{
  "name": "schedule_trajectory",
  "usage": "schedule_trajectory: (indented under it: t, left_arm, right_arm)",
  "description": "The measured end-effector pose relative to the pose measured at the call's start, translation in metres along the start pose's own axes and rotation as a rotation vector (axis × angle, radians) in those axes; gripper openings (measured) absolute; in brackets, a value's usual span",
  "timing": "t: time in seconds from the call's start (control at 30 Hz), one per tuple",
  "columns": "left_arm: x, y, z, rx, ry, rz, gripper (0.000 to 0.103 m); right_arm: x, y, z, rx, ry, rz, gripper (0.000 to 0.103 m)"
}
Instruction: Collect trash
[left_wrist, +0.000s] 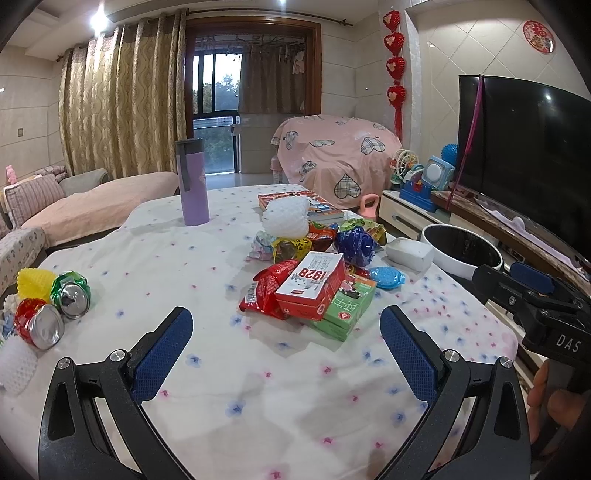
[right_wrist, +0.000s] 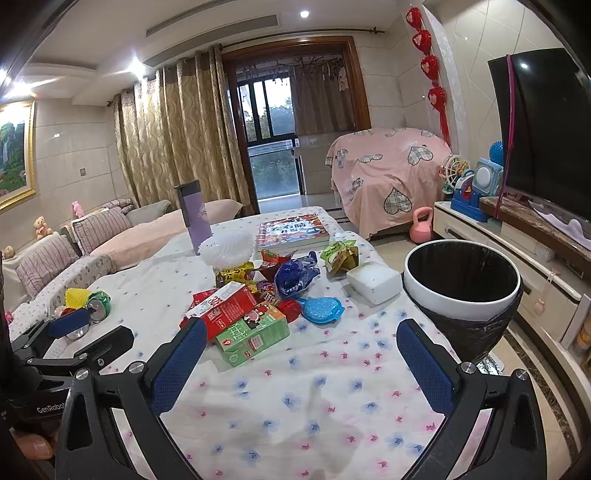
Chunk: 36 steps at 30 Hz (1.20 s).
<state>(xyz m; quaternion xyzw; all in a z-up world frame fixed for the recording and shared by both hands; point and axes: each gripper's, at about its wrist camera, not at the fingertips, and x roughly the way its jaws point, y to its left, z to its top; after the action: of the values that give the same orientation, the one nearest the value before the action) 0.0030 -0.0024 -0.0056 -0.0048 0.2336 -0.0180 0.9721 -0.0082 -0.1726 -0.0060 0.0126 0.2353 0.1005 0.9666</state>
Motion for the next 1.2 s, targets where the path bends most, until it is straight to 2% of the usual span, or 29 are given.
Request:
schedule_trajectory:
  t: [0.53, 0.83, 0.97, 1.1, 1.2]
  left_arm:
    - [0.008, 0.0, -0.002, -0.001, 0.029, -0.024, 0.103]
    - [0.024, -0.005, 0.001, 0.019, 0.086, -0.065, 0.102]
    - [0.041, -0.004, 0.006, 0.016, 0.14, -0.092, 0.095]
    - [0.059, -0.002, 0.012, 0.01, 0.182, -0.11, 0.091]
    - [0.071, -0.001, 0.017, 0.013, 0.206, -0.121, 0.089]
  right_arm:
    - [0.004, -0.001, -0.002, 0.011, 0.017, 0.006, 0.103]
    - [0.016, -0.011, -0.001, 0.024, 0.063, 0.009, 0.103]
    - [0.026, -0.017, -0.001, 0.029, 0.094, 0.019, 0.102]
    - [0.039, -0.022, 0.001, 0.034, 0.137, 0.039, 0.097]
    - [0.051, -0.027, 0.003, 0.036, 0.168, 0.052, 0.085]
